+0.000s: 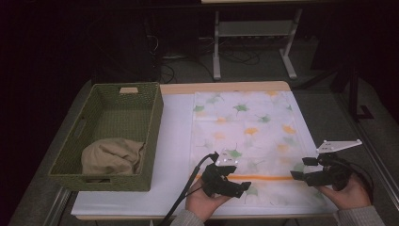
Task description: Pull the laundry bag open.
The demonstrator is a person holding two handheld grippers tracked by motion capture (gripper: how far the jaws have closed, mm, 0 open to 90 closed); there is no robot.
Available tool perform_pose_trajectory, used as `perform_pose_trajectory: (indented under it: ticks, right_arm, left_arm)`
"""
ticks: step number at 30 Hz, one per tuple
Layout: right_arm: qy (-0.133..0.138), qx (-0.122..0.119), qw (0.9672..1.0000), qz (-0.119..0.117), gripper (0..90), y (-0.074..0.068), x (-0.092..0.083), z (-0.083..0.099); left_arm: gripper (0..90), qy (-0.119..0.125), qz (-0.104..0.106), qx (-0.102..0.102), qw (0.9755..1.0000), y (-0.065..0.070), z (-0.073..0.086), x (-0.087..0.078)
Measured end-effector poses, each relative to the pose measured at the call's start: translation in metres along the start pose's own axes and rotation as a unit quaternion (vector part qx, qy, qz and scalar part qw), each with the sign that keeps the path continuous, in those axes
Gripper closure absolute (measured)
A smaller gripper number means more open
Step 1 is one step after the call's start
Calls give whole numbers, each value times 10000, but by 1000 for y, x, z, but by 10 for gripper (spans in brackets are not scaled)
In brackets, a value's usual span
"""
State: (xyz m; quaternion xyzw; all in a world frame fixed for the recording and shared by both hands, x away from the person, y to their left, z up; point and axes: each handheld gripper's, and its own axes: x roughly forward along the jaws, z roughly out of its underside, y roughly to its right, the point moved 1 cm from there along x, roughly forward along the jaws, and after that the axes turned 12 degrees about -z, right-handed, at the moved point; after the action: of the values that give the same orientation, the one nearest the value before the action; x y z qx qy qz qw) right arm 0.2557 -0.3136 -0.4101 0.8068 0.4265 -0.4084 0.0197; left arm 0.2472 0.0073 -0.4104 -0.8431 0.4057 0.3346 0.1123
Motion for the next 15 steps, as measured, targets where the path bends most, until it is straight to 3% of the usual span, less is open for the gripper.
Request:
perform_pose_trajectory:
  ticks: [3,8,11,15]
  right_arm:
    - [-15,59,10000,26,268,5,-2,3]
    - [-107,276,9995,62,297,13,-5,9]
    - [-114,367,9992,87,312,16,-8,10]
    - [-132,527,9984,136,327,21,-11,14]
  left_arm:
    - [304,-54,157,-184,9997,1,-6,8]
    - [300,-101,278,-238,9993,6,-17,21]
    - [298,-112,245,-181,9995,7,-21,26]
    - [299,-120,310,-296,9990,9,-26,34]
